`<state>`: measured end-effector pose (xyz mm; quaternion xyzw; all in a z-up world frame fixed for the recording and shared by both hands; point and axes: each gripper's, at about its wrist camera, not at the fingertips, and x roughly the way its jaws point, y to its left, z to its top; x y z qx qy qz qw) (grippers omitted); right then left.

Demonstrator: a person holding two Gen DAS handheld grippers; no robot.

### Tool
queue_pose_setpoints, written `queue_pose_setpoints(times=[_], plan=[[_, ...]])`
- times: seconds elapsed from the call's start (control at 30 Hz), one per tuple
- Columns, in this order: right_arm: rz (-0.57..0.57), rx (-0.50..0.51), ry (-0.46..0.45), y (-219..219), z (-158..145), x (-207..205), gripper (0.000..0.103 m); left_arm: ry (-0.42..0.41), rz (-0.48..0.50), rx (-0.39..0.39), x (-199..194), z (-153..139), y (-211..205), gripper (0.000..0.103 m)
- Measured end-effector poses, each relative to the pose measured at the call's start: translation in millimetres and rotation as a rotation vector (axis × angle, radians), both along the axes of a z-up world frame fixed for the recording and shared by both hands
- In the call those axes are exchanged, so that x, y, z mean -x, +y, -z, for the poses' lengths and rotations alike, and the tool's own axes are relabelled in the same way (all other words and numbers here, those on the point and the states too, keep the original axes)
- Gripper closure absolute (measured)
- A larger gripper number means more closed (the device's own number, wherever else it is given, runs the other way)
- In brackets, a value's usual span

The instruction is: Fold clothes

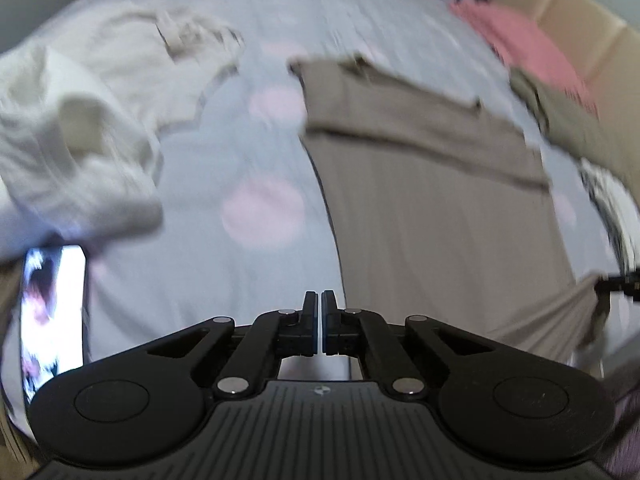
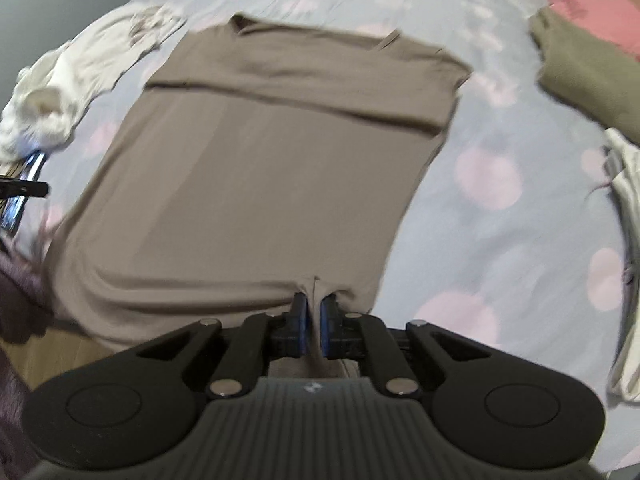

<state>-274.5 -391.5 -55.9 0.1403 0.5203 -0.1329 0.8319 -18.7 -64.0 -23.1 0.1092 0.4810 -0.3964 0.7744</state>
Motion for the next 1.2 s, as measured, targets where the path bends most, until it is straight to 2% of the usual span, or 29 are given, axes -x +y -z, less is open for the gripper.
queue_pose_setpoints(times=[0.13, 0.2, 0.3, 0.33, 0.37, 0.43, 0.57, 0.67, 0.73, 0.77, 0.8, 0.83, 0.87, 1.07, 1.2], plan=[[0.043, 0.025, -0.043, -22.2, -4.5, -10.4, 0.095, -0.054, -0.021, 0.037, -16.4, -11.5, -20.3, 0.103], [0.064, 0.037, -0.065, -33.3, -6.8, -15.6, 0.095, -0.026, -0.021, 0.039, -21.3, -10.1, -26.7, 0.103], [0.065, 0.012, -0.055, -39.9, -3.6, -18.6, 0.095, 0.043, 0.033, 0.004, -15.9, 2.4, -32.0, 0.101], [0.063, 0.006, -0.050, -41.1, -0.6, -19.6, 0.095, 0.055, 0.049, -0.023, -10.7, 7.5, -33.1, 0.089], [0.061, 0.000, -0.046, -42.3, 2.3, -20.6, 0.095, 0.068, 0.062, -0.044, -5.5, 12.2, -33.6, 0.072], [0.061, -0.011, -0.038, -44.5, 8.2, -22.3, 0.095, 0.097, 0.088, -0.074, 4.3, 21.0, -33.1, 0.056], [0.064, -0.025, -0.031, -45.7, 13.0, -21.3, 0.094, 0.162, 0.112, -0.115, 21.4, 39.9, -28.5, 0.052], [0.059, -0.030, -0.032, -44.7, 13.4, -20.9, 0.094, 0.186, 0.110, -0.186, 32.7, 58.9, -27.9, 0.056], [0.057, -0.029, -0.030, -44.1, 13.7, -20.8, 0.094, 0.148, 0.134, -0.220, 41.1, 60.3, -30.1, 0.061], [0.057, -0.029, -0.028, -43.7, 13.7, -20.5, 0.094, 0.125, 0.148, -0.236, 45.4, 60.2, -31.4, 0.075], [0.057, -0.028, -0.027, -43.3, 13.5, -20.2, 0.094, 0.122, 0.155, -0.233, 46.7, 59.4, -31.9, 0.084], [0.056, -0.027, -0.027, -43.0, 13.3, -19.8, 0.094, 0.139, 0.155, -0.213, 45.9, 58.4, -30.9, 0.099], [0.056, -0.025, -0.027, -42.5, 12.9, -19.3, 0.094, 0.152, 0.149, -0.190, 44.8, 56.9, -29.4, 0.102], [0.075, -0.023, -0.038, -43.2, 8.2, -10.8, 0.094, 0.112, 0.098, -0.070, 30.2, 27.1, -20.2, 0.102], [0.101, -0.025, -0.075, -48.9, 1.2, -9.9, 0.094, 0.065, 0.076, -0.025, 8.4, 6.3, -25.5, 0.102]])
